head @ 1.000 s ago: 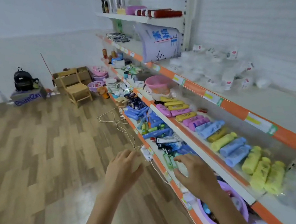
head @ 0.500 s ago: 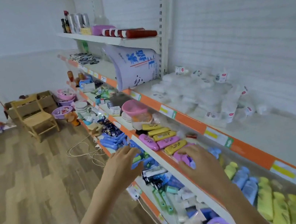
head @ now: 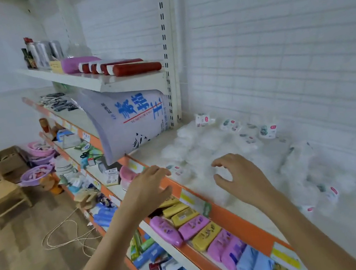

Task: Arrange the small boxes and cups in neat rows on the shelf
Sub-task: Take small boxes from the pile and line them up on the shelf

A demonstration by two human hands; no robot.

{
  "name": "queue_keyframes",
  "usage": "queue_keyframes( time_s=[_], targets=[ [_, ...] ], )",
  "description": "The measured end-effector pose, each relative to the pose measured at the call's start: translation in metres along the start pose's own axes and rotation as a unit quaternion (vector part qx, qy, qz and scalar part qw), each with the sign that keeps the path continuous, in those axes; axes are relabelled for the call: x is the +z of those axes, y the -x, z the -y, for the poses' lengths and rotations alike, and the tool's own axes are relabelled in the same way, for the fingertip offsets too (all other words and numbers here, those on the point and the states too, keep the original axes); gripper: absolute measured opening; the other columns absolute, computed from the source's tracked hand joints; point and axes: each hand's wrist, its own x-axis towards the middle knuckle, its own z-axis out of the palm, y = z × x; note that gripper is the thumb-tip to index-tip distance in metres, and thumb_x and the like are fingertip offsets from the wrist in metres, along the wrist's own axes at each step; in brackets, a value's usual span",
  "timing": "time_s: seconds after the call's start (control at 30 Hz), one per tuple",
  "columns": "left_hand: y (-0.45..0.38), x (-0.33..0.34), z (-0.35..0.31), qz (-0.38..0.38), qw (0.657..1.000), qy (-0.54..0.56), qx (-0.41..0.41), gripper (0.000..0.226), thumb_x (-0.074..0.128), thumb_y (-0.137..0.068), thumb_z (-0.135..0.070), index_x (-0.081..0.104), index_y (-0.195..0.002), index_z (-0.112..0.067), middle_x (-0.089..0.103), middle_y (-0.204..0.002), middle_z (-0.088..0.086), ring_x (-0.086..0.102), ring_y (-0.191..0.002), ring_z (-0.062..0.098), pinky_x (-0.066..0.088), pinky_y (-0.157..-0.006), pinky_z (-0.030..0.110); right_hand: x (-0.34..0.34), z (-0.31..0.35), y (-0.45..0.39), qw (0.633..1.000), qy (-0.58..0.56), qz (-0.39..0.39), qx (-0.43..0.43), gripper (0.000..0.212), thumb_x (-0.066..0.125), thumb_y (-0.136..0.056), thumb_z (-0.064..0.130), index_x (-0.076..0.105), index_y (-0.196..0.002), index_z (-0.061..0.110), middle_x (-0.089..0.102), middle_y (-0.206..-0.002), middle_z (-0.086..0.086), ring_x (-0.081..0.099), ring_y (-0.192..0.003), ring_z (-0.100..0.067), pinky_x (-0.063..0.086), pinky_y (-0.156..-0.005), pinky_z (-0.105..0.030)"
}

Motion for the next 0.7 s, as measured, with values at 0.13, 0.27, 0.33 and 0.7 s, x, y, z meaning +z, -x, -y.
queue_keyframes(
  time_s=[0.13, 0.27, 0.33, 0.7],
  targets=[
    [-0.054, 0.019, 0.029, 0.015, 0.999, -0.010, 0.033, 0.036, 0.055, -0.088, -0.033, 0.053, -0.122, -0.021, 0.055, -0.119, -0.002, 0.052, -0.110, 0.016, 0.039, -0.082, 0.026, 0.020, -0.007, -0.049, 0.997, 0.060, 0.055, 0.006, 0.042, 0.048, -0.092, 0.035, 0.047, -0.131, 0.020, 0.049, -0.131, 0.003, 0.041, -0.121, -0.015, 0.033, -0.099, -0.030],
    [-0.107, 0.042, 0.065, 0.071, 0.994, -0.013, 0.085, 0.043, 0.054, -0.089, -0.037, 0.044, -0.129, -0.024, 0.046, -0.128, -0.004, 0.045, -0.117, 0.014, 0.037, -0.089, 0.026, 0.046, -0.009, -0.090, 0.980, 0.171, 0.099, 0.027, 0.046, 0.047, -0.091, 0.039, 0.046, -0.131, 0.017, 0.049, -0.128, -0.002, 0.041, -0.119, -0.020, 0.033, -0.097, -0.032],
    [-0.129, 0.054, 0.082, 0.101, 0.988, -0.004, 0.114, 0.049, 0.055, -0.087, -0.039, 0.040, -0.132, -0.025, 0.043, -0.131, -0.004, 0.043, -0.118, 0.013, 0.037, -0.092, 0.027, 0.057, -0.008, -0.104, 0.962, 0.237, 0.124, 0.045, 0.044, 0.049, -0.089, 0.042, 0.051, -0.123, 0.014, 0.053, -0.120, -0.004, 0.044, -0.112, -0.023, 0.037, -0.091, -0.034],
    [-0.187, 0.101, 0.139, 0.132, 0.936, 0.149, 0.291, 0.064, 0.043, -0.075, -0.058, 0.055, -0.123, -0.018, 0.054, -0.126, 0.002, 0.048, -0.117, 0.022, 0.048, -0.091, 0.041, 0.071, 0.001, -0.133, 0.945, 0.244, 0.129, 0.178, 0.047, 0.053, -0.086, 0.039, 0.045, -0.129, 0.021, 0.059, -0.112, 0.000, 0.056, -0.100, -0.020, 0.038, -0.081, -0.028]
  ],
)
